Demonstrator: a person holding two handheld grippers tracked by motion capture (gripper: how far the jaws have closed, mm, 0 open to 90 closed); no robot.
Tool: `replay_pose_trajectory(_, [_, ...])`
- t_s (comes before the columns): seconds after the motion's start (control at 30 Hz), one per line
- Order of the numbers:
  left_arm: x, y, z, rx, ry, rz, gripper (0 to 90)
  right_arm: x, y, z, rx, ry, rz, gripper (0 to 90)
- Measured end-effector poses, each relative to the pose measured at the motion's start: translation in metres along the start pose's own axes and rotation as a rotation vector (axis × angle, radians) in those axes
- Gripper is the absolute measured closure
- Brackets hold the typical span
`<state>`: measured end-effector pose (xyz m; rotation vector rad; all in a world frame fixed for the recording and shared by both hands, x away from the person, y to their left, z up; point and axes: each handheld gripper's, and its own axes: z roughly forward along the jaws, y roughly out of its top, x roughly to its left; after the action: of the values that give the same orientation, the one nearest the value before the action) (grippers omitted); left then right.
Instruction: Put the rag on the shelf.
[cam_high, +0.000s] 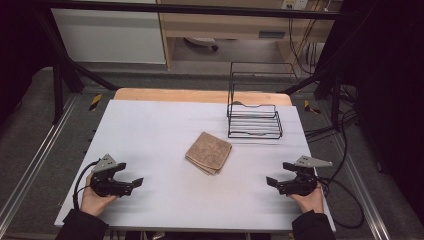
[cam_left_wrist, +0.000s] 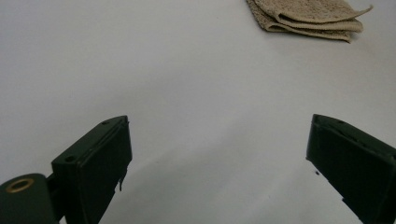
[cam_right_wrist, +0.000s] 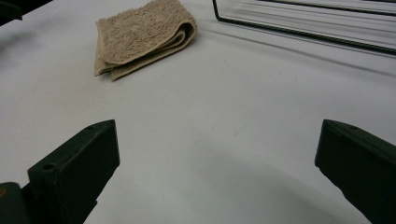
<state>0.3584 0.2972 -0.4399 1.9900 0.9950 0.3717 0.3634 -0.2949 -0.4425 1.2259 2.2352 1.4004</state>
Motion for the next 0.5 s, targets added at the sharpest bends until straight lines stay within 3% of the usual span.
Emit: replay_pose_trajectory(0.5, [0.001,-0.002,-0.002,-0.008,-0.005,-0.008,6.6,0.01,0.004,0.005,0.003,0.007,-0.017,0.6])
